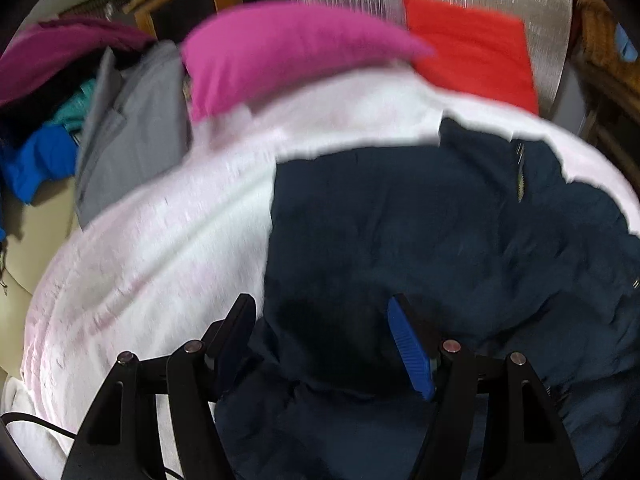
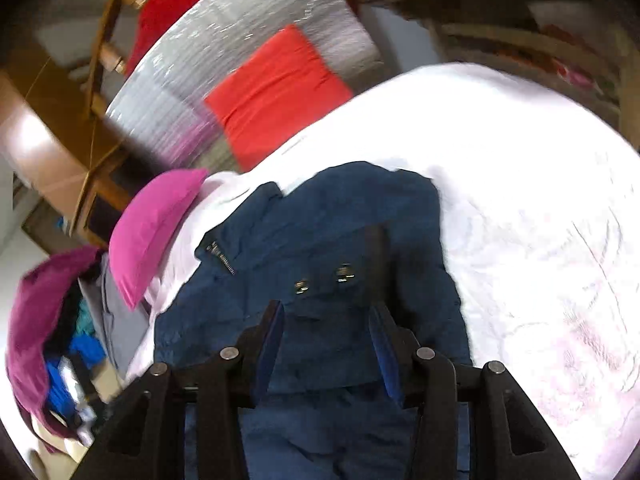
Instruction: Fold large clothes
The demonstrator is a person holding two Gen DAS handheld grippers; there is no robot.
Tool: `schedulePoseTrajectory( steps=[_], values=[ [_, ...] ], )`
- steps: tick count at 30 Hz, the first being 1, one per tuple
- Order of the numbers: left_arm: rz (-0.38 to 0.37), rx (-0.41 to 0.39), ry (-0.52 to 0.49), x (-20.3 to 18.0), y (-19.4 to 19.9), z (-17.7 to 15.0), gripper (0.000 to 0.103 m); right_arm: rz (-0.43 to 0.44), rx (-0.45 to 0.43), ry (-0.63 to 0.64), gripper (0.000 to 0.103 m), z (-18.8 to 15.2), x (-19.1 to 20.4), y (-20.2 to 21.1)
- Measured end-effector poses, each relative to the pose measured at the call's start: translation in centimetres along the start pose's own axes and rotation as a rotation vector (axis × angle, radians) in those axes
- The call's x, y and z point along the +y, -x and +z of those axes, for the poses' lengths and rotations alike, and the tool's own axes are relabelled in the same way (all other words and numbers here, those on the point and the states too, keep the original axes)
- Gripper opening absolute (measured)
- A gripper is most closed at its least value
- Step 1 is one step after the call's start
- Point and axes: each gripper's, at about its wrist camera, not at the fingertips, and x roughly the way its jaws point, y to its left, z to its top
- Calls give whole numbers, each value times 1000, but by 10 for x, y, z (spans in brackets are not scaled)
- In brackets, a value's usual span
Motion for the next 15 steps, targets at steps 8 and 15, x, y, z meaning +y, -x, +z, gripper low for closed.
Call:
schedulePoseTrajectory(
  steps=[8, 15],
  values=[
    [5, 50, -14, -2, -12, -3, 74, -30, 157, -76, 48, -9, -32, -52],
    [-1, -57, 98, 36, 11, 11, 75, 0, 40, -66, 50, 9, -32, -24]
  ],
)
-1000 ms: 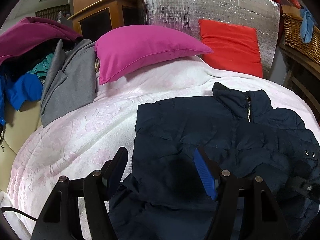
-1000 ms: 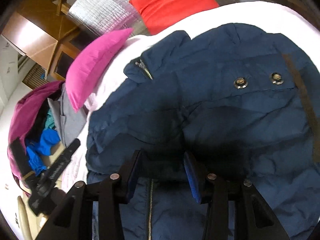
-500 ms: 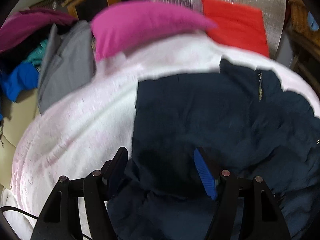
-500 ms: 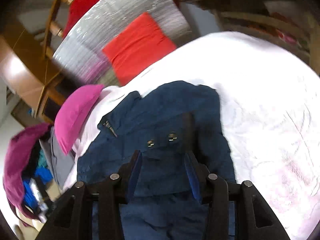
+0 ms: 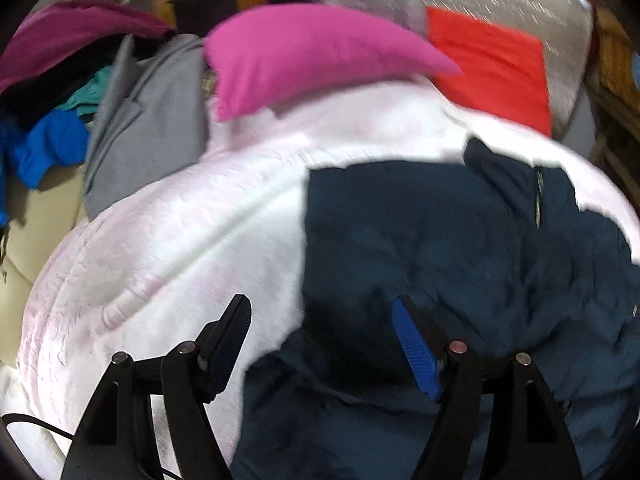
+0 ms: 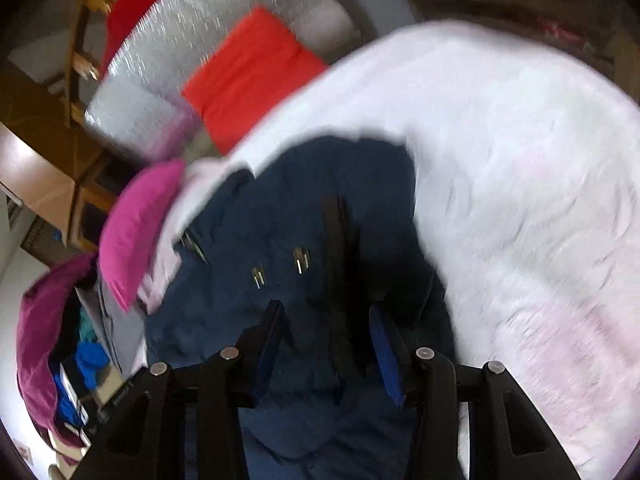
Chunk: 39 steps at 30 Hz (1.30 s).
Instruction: Fold large clothes
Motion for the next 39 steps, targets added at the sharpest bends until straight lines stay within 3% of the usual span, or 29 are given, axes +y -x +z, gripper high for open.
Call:
schedulePoseTrajectory(
  steps=[1, 2, 3, 6, 9, 14, 16, 18, 23, 25, 28, 30, 35, 38, 39],
  values=[
    [-6, -4, 32, 8, 0, 2, 76, 2, -44, -19, 53, 7, -3, 9],
    [-7, 0, 49, 14, -2, 3, 76, -7, -65, -37, 67, 11, -6, 12],
    [-2, 19, 68, 20, -6, 4, 76, -19, -74, -52, 73, 15, -9, 13],
    [-24, 91, 123, 34, -26, 3, 77, -64, -47, -50, 73, 28, -12, -4],
    [-124, 165, 219, 46, -40, -2, 76, -76, 49, -37, 73, 31, -16, -34],
    [-171, 210, 273, 48, -49, -7, 76, -99, 85, 38, 73, 26, -6, -55],
    [-196, 224, 301, 49, -53, -9, 75, -103, 81, 113, 66, 23, 2, -55],
    [-214, 230, 300, 43, -55, -8, 61, -160, 62, 203, 45, 19, 13, -56],
    [-204, 199, 284, 37, -47, -6, 42, -211, -16, 263, 23, 20, 34, -49],
    [-211, 182, 304, 42, -43, -5, 36, -205, -67, 275, 20, 21, 38, -40],
    [-197, 195, 281, 41, -45, -5, 35, -209, -57, 249, 20, 20, 25, -39],
    [-173, 226, 256, 37, -51, -7, 40, -238, -22, 239, 20, 17, 16, -51],
    [-142, 222, 266, 39, -46, -6, 51, -195, -14, 149, 23, 18, 9, -38],
    [-120, 186, 254, 41, -33, -3, 52, -175, -27, 112, 26, 18, 9, -22],
    [-102, 157, 231, 40, -26, -1, 52, -173, -44, 107, 32, 16, 9, -14]
  ],
)
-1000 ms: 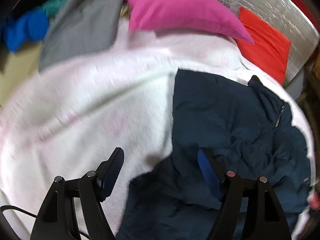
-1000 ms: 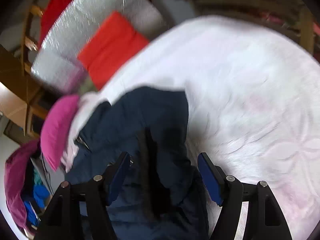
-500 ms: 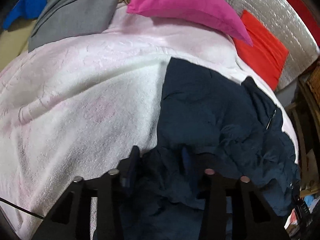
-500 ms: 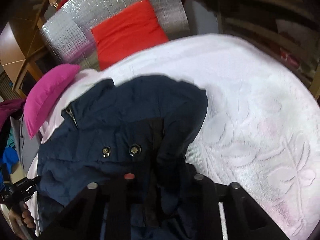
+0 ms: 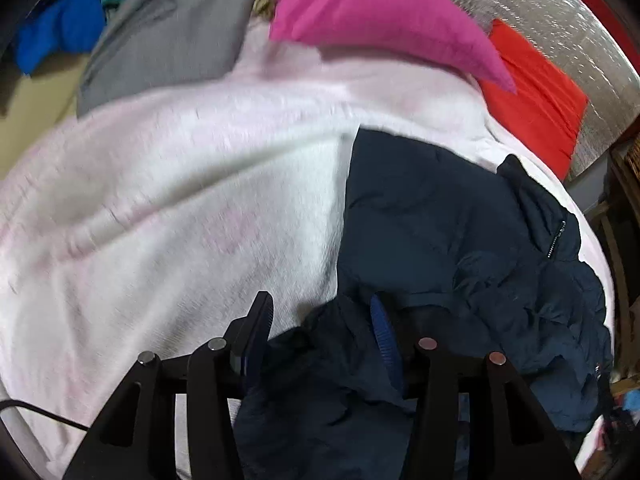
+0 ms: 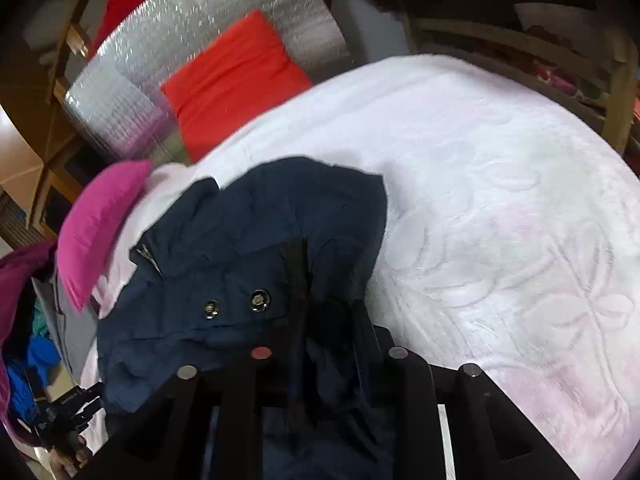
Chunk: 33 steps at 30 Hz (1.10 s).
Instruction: Fold large clothes
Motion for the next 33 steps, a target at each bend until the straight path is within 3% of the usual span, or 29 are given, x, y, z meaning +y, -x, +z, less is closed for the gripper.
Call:
schedulePoseTrajectory(
  steps=[3, 6, 10, 13, 15, 19, 22, 25, 27, 31, 33],
  values=[
    [34, -99, -75, -10, 20, 0, 64, 5, -47, 15, 54, -6, 5, 23],
    [-35, -137, -125, -19, 33, -1, 68, 74, -73, 49, 56, -17, 23, 44],
    [-120, -133, -206, -38, 37, -8, 68, 245, 28, 65, 56, -36, 51, 44],
    [-125, -124, -267, -55, 35, -15, 68, 351, 150, 10, 56, -52, 65, 21],
    [-110, -101, -287, -60, 30, -20, 68, 371, 236, -27, 56, -63, 70, 1],
    [-29, -13, -303, -63, 6, -25, 68, 335, 315, -121, 56, -74, 65, -31],
    [-32, -11, -282, -62, 5, -24, 68, 341, 264, -214, 56, -66, 55, -42],
    [-51, -25, -281, -62, 11, -23, 68, 335, 234, -256, 44, -57, 51, -51],
    [-55, -35, -282, -63, 13, -23, 68, 318, 210, -238, 27, -51, 56, -51],
    [-68, -80, -284, -65, 19, -20, 68, 281, 67, -112, 23, -48, 74, -20],
    [-30, -54, -314, -69, 12, -23, 68, 232, 54, -54, 23, -50, 79, -22]
  ],
)
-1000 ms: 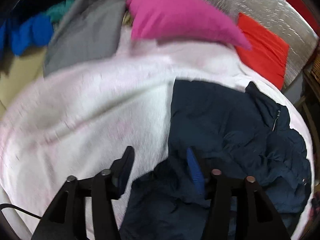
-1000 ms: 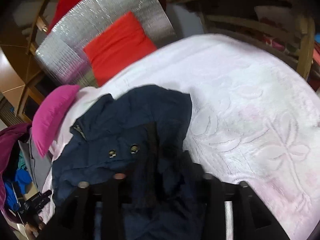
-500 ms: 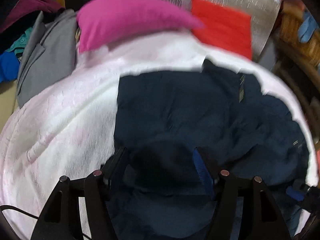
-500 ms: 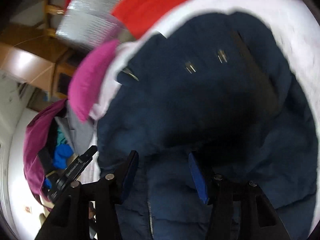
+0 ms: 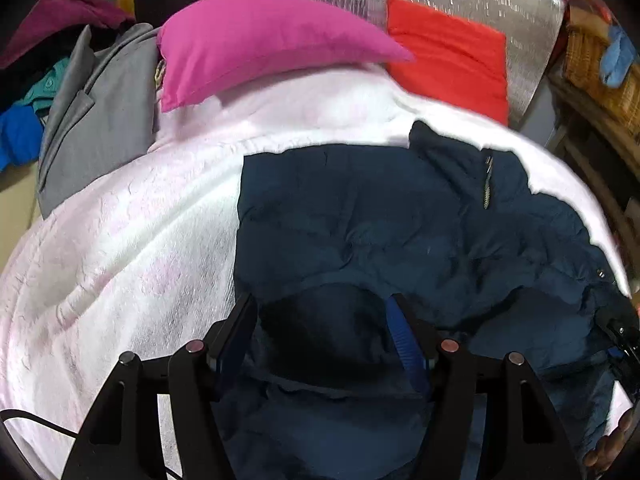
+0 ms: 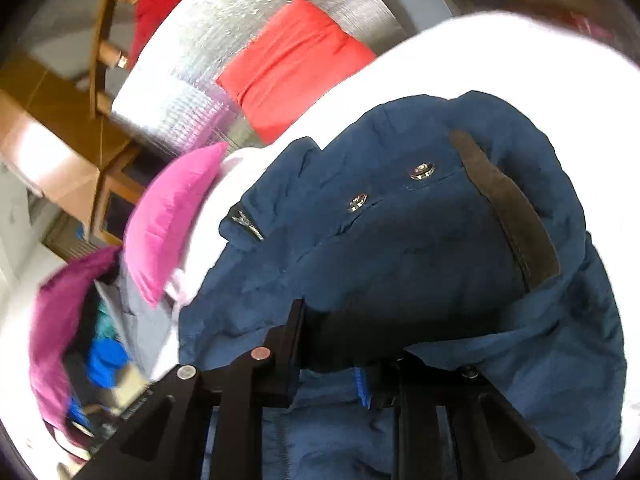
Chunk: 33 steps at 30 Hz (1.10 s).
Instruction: Fold large clothes
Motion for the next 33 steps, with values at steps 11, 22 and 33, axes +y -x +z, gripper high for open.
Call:
schedulePoseTrajectory(
  steps=[11, 22, 33],
  values=[
    [-10, 2, 7, 4, 2, -1, 68, 2, 110, -12, 26, -4, -19, 17],
    [59, 40, -62, -9, -10, -4, 68, -26, -40, 41, 26, 25, -26, 70],
    [39, -50, -74, -15, 9, 1, 71, -108, 62, 57, 26, 20, -18, 23]
  ],
)
